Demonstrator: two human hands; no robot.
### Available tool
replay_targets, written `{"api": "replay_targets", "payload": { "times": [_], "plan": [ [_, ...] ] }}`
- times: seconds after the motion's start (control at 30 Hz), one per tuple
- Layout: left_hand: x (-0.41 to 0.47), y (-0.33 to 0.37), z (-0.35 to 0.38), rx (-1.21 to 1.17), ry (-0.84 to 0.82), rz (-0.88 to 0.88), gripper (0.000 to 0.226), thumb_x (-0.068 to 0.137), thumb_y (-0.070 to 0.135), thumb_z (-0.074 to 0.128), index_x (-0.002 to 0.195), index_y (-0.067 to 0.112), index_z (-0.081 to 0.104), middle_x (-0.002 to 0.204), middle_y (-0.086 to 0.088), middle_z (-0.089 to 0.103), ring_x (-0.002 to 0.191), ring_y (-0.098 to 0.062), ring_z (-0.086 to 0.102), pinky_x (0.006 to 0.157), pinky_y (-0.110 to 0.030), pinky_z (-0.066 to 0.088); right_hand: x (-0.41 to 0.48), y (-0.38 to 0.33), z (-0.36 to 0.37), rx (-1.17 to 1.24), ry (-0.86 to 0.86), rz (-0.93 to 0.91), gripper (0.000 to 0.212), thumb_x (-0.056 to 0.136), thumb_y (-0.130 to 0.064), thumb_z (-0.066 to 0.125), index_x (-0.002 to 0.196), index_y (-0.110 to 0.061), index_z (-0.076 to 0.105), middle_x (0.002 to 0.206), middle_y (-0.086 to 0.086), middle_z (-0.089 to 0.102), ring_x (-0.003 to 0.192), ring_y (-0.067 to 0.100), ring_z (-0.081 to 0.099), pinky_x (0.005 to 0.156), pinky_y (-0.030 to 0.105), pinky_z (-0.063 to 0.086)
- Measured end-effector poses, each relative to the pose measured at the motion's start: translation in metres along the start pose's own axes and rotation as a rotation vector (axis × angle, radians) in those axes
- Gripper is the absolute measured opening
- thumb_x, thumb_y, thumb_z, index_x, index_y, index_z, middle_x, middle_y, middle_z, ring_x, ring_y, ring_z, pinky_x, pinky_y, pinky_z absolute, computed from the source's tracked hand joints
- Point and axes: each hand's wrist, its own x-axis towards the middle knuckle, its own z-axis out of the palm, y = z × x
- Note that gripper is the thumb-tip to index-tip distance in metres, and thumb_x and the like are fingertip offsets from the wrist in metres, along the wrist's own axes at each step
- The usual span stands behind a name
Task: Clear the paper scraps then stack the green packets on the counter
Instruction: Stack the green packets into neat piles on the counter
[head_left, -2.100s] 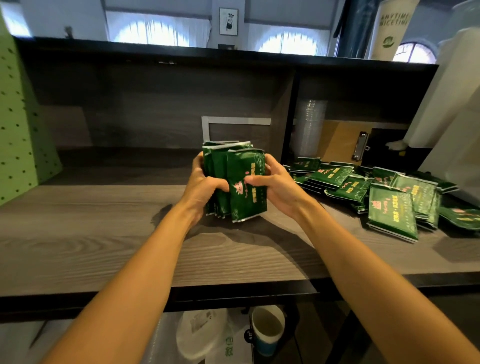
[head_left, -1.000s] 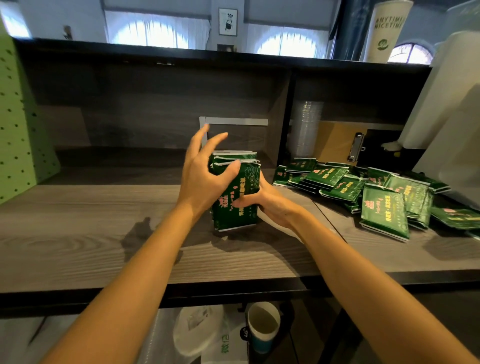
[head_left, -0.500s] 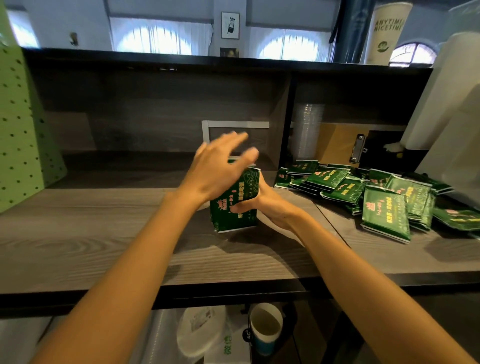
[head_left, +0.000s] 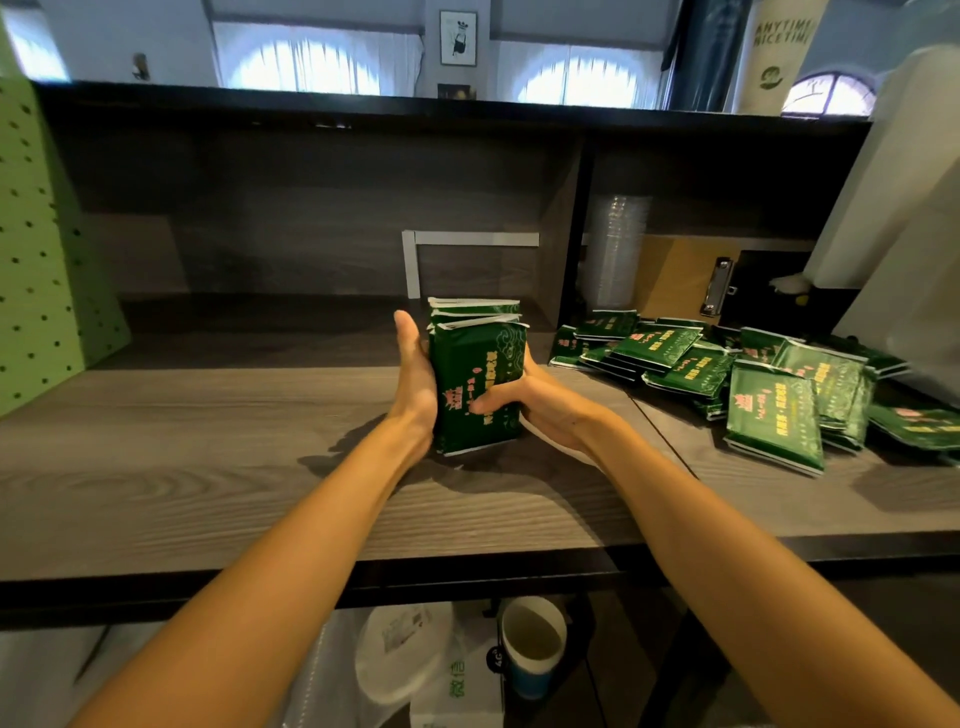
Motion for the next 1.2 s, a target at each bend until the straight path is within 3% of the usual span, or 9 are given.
{"api": "replay_targets", "payload": {
  "times": [0.13,0.3,0.4,0.73,0.83,0.93,1.03,1.1,1.2],
  "plan": [
    [0.001,-0.002,-0.001,0.055,-0.044,0.044,0.08,0.093,0.056,-0.009,0.114,0.018,0.058,0.101,-0.002,0.066,0.089,-0.011,0.064,0.078,-0.028,0.053,-0.001,-0.001,0.0,-0.088,0.003,0.014,0.081,0.074,0.009,0.066,0.139,-0.015,0.024,0.125,0.005,0.053,0.104,0.01,0.054,0.079,0.018,0.044],
    [0.002,0.001,-0.008,0.177,-0.122,0.116,0.057,0.099,0.049,0.012,0.101,0.023,0.063,0.093,0.004,0.071,0.082,-0.007,0.07,0.07,-0.024,0.056,0.001,-0.003,-0.005,0.107,0.109,-0.005,0.068,0.076,-0.008,0.07,0.135,-0.013,0.036,0.123,0.008,0.059,0.101,0.015,0.061,0.078,0.024,0.05],
    [0.003,0.001,-0.01,0.241,-0.126,0.01,0.03,0.088,0.043,0.051,0.104,0.022,0.065,0.101,-0.007,0.071,0.089,-0.015,0.069,0.083,-0.03,0.055,0.001,-0.004,-0.005,0.201,0.122,0.033,0.054,0.086,-0.02,0.063,0.134,-0.011,0.042,0.121,0.011,0.062,0.094,0.018,0.065,0.071,0.025,0.055],
    [0.024,0.003,0.007,0.08,-0.081,-0.28,0.014,0.085,0.024,0.057,0.089,0.013,0.065,0.075,-0.007,0.072,0.076,-0.023,0.066,0.083,-0.036,0.052,0.007,-0.009,-0.018,0.173,0.215,0.18,0.028,0.096,-0.032,0.038,0.096,-0.014,0.06,0.089,0.004,0.063,0.079,0.017,0.058,0.074,0.03,0.044],
    [0.034,0.001,0.016,0.013,-0.051,-0.333,0.025,0.085,0.026,0.055,0.101,0.009,0.063,0.079,-0.01,0.071,0.071,-0.023,0.067,0.07,-0.031,0.055,0.021,-0.011,-0.034,-0.054,0.479,0.158,0.038,0.098,-0.037,0.035,0.109,-0.01,0.06,0.095,0.004,0.058,0.087,0.019,0.055,0.078,0.034,0.043],
    [0.044,-0.005,0.025,-0.058,-0.002,-0.348,0.026,0.083,0.027,0.056,0.102,0.01,0.063,0.078,-0.009,0.071,0.072,-0.025,0.067,0.068,-0.032,0.054,0.028,-0.004,-0.064,-0.676,0.796,0.12,0.025,0.093,-0.025,0.044,0.099,-0.008,0.061,0.106,0.013,0.051,0.102,0.027,0.048,0.084,0.036,0.038],
    [0.05,-0.012,0.031,-0.048,-0.014,-0.361,0.025,0.084,0.027,0.056,0.101,0.01,0.063,0.081,-0.01,0.071,0.075,-0.025,0.066,0.071,-0.033,0.054,0.018,0.01,-0.088,-1.186,0.74,0.276,0.05,0.091,-0.027,0.052,0.136,-0.007,0.041,0.15,0.017,0.026,0.141,0.035,0.015,0.114,0.047,0.013],
    [0.052,-0.015,0.03,-0.013,-0.038,-0.363,0.025,0.085,0.028,0.056,0.102,0.011,0.062,0.088,-0.01,0.07,0.079,-0.025,0.066,0.075,-0.033,0.053,0.016,0.019,-0.098,-1.27,0.693,0.407,0.07,0.092,-0.034,0.053,0.147,-0.008,0.019,0.157,0.019,0.005,0.144,0.037,-0.005,0.115,0.05,-0.003],
    [0.054,-0.014,0.026,0.02,-0.032,-0.342,0.025,0.085,0.029,0.057,0.103,0.012,0.062,0.089,-0.009,0.069,0.079,-0.024,0.066,0.072,-0.032,0.053,0.017,0.027,-0.104,-1.294,0.641,0.516,0.069,0.094,-0.034,0.048,0.148,-0.005,0.017,0.154,0.021,0.016,0.143,0.04,0.008,0.115,0.053,0.001]
  ]
}}
